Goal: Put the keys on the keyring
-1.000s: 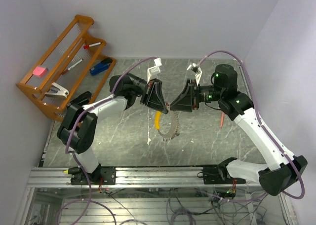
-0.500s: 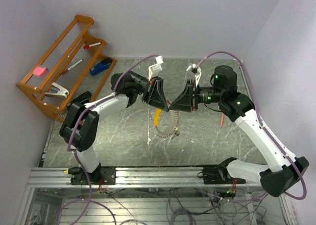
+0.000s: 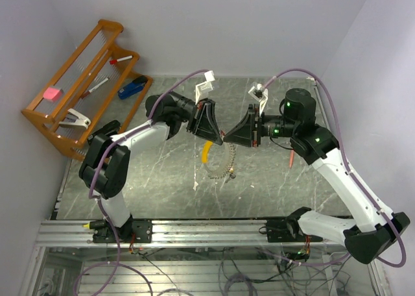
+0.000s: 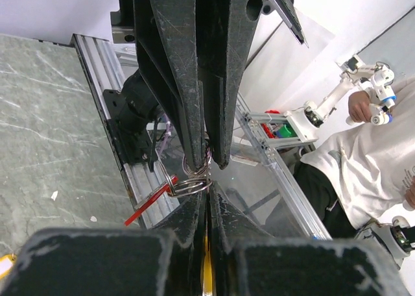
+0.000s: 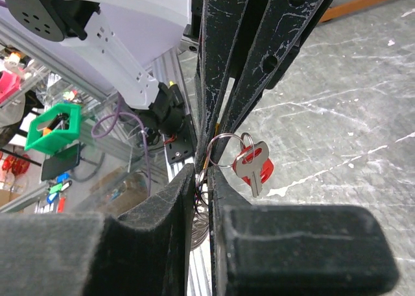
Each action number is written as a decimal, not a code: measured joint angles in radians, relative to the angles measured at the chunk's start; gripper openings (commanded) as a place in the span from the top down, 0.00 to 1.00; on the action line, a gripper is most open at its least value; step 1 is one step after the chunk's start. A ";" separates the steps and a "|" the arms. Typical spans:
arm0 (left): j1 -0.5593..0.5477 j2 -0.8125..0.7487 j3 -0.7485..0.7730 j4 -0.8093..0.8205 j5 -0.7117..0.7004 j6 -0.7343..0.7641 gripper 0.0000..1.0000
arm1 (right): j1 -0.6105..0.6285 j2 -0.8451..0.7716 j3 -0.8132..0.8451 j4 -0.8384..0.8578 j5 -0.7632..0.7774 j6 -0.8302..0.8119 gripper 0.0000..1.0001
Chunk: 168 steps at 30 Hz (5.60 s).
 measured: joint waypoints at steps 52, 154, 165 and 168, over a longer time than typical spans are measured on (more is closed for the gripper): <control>0.007 -0.044 0.005 0.001 0.000 -0.002 0.93 | -0.019 0.078 0.183 -0.162 0.073 -0.152 0.65; 0.034 -0.051 0.024 0.001 -0.001 0.002 0.93 | -0.034 0.126 0.193 0.004 -0.061 -0.067 0.71; 0.033 -0.044 0.027 0.001 0.000 0.002 0.93 | 0.026 0.150 0.193 -0.004 0.006 -0.076 0.98; 0.033 -0.044 0.027 0.001 0.000 0.002 0.93 | 0.026 0.150 0.193 -0.004 0.016 -0.073 0.99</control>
